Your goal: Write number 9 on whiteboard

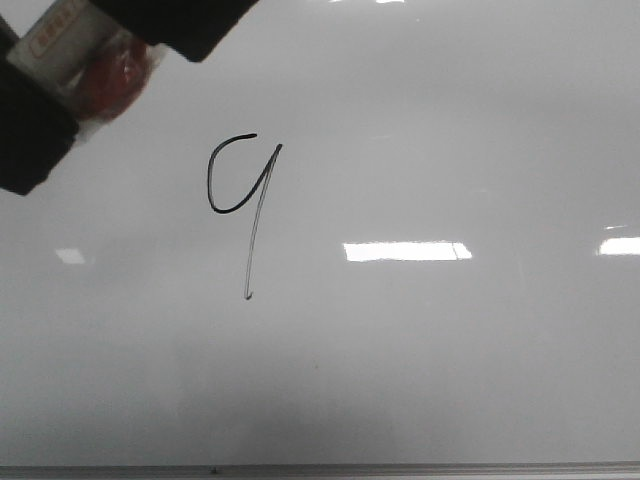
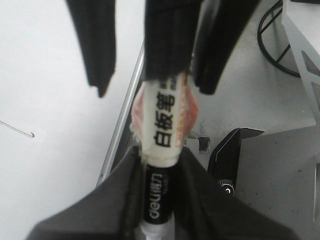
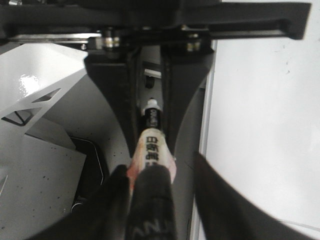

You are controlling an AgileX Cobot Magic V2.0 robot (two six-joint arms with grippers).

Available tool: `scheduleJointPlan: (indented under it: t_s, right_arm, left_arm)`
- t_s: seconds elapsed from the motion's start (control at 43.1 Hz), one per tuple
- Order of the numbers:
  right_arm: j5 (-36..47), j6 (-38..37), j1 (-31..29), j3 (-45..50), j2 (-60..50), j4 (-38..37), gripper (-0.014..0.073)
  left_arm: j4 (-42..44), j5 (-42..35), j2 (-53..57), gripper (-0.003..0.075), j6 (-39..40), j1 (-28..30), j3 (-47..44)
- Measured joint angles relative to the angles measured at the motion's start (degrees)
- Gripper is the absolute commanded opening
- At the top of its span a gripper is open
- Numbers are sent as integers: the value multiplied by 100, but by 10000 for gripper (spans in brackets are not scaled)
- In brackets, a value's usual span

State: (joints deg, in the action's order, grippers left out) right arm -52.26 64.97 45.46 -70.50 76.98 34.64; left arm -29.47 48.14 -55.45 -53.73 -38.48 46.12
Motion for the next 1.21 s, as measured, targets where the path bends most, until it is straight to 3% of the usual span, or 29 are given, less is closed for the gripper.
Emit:
scheduleJointPlan:
  t_s: [0.186,0.348,0.58,0.858,1.206]
  right_arm:
    - [51,-596,-1048,341,-1021,0,409]
    - [540,-1198,-2053,1421,-2242,0,409]
    - [1623,-2061,-3038,3394,-4175,0,409]
    - [2243,-2109,-3137,4595,-5275,10,409]
    - [2317,-2109,-3137,4676,-5300,10,409]
  left_arm:
    - [182,-265,0,-19,664,716,-247]
    - [204,-539,0,-19,1399,1774,-283]
    - [84,-1710,0,-19,2196,3132,-644]
    - [-300,-3304,-679,-19,2234,3320,-1133]
    - [-564,-5075,-2249,-19,2234,3322,-1146]
